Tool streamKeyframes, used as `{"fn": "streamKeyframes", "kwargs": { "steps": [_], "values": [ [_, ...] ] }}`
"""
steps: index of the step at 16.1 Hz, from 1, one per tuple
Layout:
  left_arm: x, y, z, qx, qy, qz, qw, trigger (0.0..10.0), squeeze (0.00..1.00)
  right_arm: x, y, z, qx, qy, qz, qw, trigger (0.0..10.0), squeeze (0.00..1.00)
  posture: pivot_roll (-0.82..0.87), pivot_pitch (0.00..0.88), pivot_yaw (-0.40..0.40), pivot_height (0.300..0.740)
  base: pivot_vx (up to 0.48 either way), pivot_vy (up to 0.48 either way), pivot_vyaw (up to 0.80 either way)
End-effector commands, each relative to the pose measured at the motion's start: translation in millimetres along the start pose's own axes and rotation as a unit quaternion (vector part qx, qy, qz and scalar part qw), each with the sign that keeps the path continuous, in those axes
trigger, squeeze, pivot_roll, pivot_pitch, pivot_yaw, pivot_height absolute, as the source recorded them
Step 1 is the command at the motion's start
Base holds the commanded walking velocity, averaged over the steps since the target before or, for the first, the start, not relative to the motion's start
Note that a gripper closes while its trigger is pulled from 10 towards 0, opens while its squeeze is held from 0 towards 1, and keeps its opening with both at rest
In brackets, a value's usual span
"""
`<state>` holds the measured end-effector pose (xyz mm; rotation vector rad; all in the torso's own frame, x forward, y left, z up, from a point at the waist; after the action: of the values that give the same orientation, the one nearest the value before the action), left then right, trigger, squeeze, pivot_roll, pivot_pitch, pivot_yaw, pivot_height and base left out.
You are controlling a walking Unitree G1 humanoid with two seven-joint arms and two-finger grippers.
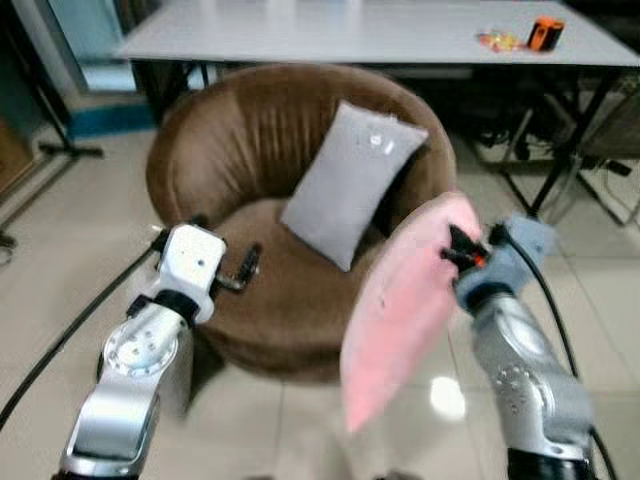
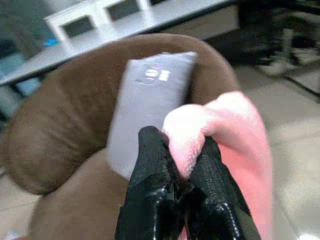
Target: Move the pillow to the sofa from floor
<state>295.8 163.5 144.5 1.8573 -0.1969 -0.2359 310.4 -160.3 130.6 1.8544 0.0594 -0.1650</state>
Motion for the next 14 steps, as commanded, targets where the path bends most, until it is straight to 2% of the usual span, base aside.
{"fn": "streamKeyframes", "kwargs": {
  "steps": [1, 3, 6, 8, 14],
  "values": [
    [-1.4, -0.3, -4.9, 0.002, 0.008, 0.0, 1.0, 10.0, 0.0, -1.7, 19.1, -13.4, 0.002, 0.021, 0.038, 0.999, 10.0, 0.0, -0.04, 0.0, 0.032, 0.74, 0.0, 0.368, -0.8],
    [-2.7, 0.9, -0.6, -0.008, 0.012, 0.003, 1.0, 10.0, 0.0, 0.0, 13.5, -17.1, -0.022, 0.037, 0.022, 0.999, 10.0, 0.0, -0.04, 0.0, 0.026, 0.74, 0.0, 0.0, -0.4],
    [-3.0, 1.9, 1.5, -0.02, 0.009, 0.007, 1.0, 10.0, 0.0, 0.3, 12.5, -23.5, -0.022, 0.058, 0.019, 0.998, 10.0, 0.0, -0.03, 0.0, 0.015, 0.74, 0.0, 0.0, 0.0],
    [-3.9, 6.0, 5.0, -0.026, 0.004, 0.017, 1.0, 10.0, 0.0, 0.8, 15.9, -29.8, -0.026, 0.08, 0.023, 0.996, 10.0, 0.0, -0.02, 0.0, 0.013, 0.74, 0.294, 0.0, 0.77],
    [-3.8, 5.5, 4.2, -0.025, 0.003, 0.015, 1.0, 10.0, 0.0, 1.7, 18.9, -34.2, -0.019, 0.094, 0.026, 0.995, 10.0, 0.0, -0.03, 0.0, 0.015, 0.74, 0.308, 0.0, 0.75]
  ]
}}
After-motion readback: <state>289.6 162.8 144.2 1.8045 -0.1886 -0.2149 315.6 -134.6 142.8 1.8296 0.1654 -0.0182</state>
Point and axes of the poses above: a point about 5 cm out from each wrist's last joint towards the gripper, its own x axis pointing out of the wrist towards the gripper, its own y axis along the axis of the wrist's last joint, z = x × y, the point moved 4 cm from there along x, pointing out of the wrist towards the gripper, and after that the axes turned 3 degrees about -x, right-handed, at the moved point
